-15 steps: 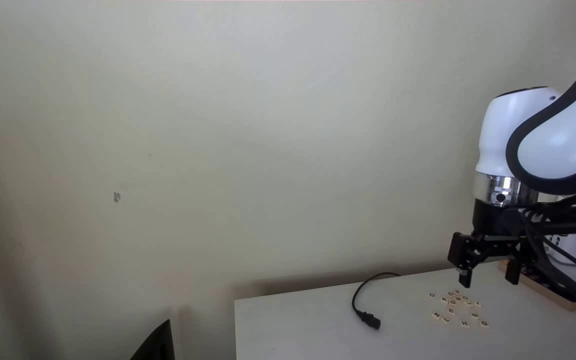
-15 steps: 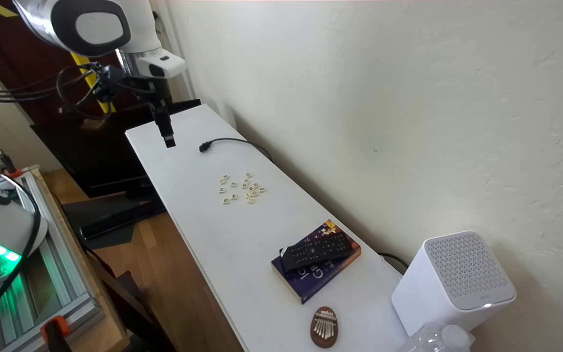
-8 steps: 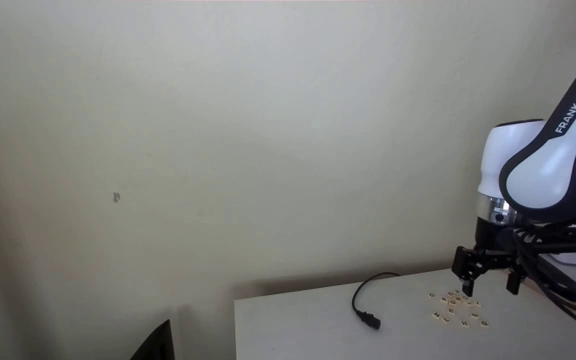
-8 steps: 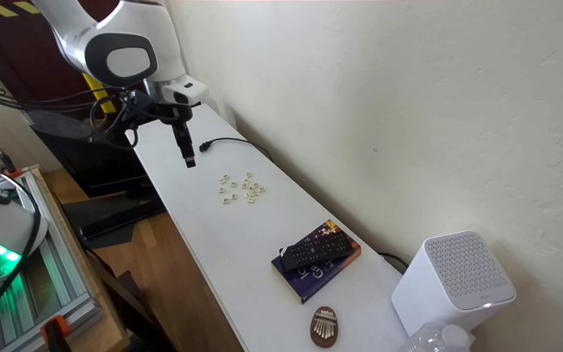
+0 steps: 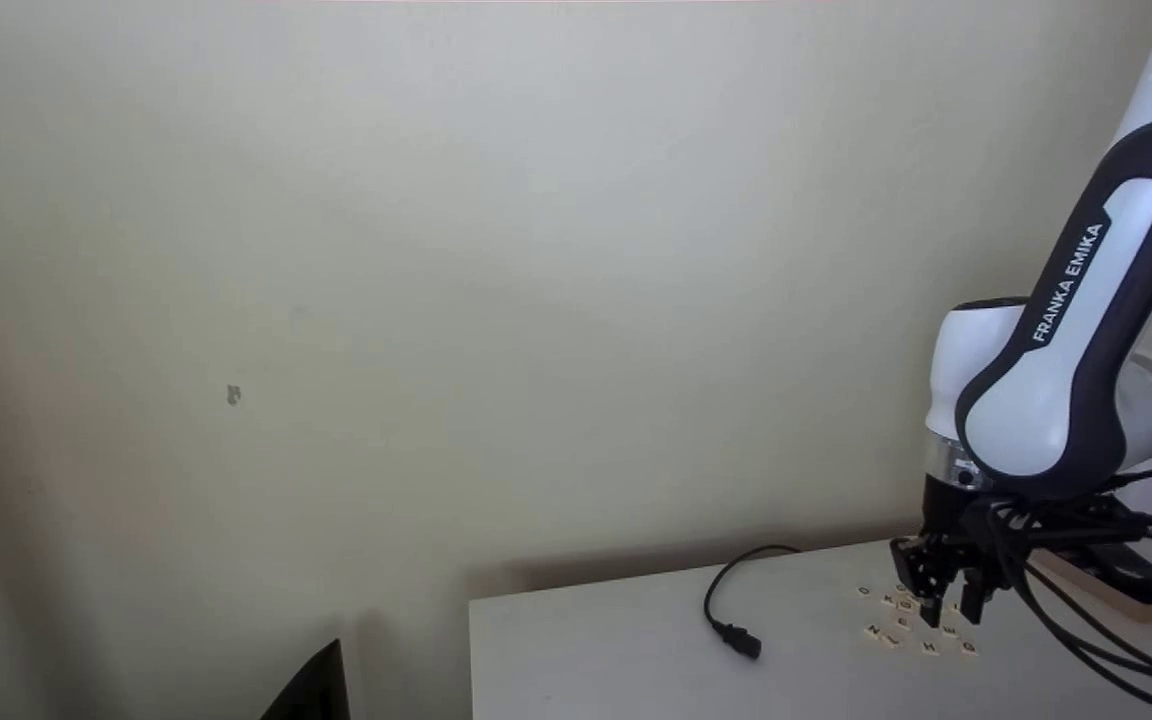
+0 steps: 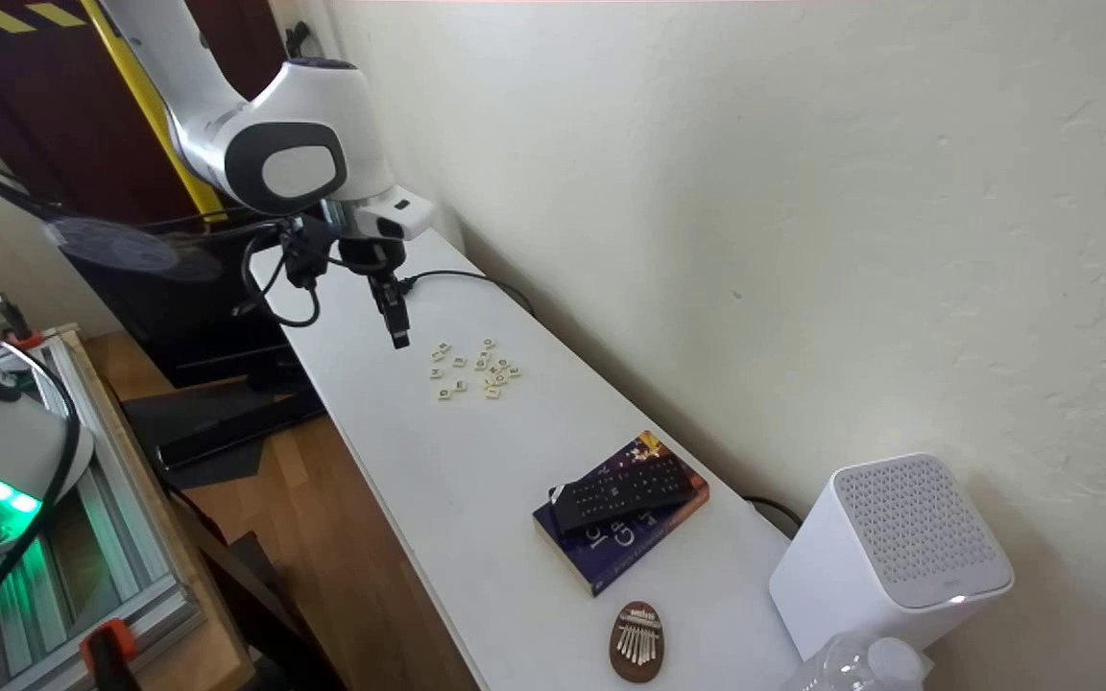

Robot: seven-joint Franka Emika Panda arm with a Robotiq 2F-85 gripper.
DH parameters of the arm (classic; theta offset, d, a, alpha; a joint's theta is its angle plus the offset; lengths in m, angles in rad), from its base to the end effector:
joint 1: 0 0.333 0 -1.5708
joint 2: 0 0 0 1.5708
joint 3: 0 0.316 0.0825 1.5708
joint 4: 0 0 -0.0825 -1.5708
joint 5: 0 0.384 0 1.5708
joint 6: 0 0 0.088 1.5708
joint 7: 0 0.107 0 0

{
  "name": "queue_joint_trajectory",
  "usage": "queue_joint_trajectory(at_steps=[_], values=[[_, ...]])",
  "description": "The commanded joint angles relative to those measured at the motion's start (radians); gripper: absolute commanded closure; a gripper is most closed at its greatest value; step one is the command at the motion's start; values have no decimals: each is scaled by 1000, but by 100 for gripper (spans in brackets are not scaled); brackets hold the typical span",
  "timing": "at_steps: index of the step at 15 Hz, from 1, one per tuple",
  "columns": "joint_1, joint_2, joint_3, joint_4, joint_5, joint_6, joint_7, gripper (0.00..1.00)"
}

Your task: Spell out the word "leg" with the letter blocks

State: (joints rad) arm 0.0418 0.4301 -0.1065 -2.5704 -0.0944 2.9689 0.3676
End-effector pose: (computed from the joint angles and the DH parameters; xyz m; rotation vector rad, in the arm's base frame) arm 0.4263 -0.0270 0.1083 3.0363 -0.5057 -0.0337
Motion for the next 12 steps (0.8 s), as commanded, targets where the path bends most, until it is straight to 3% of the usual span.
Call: queue_joint_trajectory(at_steps=[1,3,8,9,12], values=[[1,86,11,59,47,56,-92,84],[-2,117,13,84,48,81,-131,99],[-47,158,56,132,74,88,-192,100],[1,134,11,105,70,84,-175,99],[-17,145,31,120,80,84,-187,99]])
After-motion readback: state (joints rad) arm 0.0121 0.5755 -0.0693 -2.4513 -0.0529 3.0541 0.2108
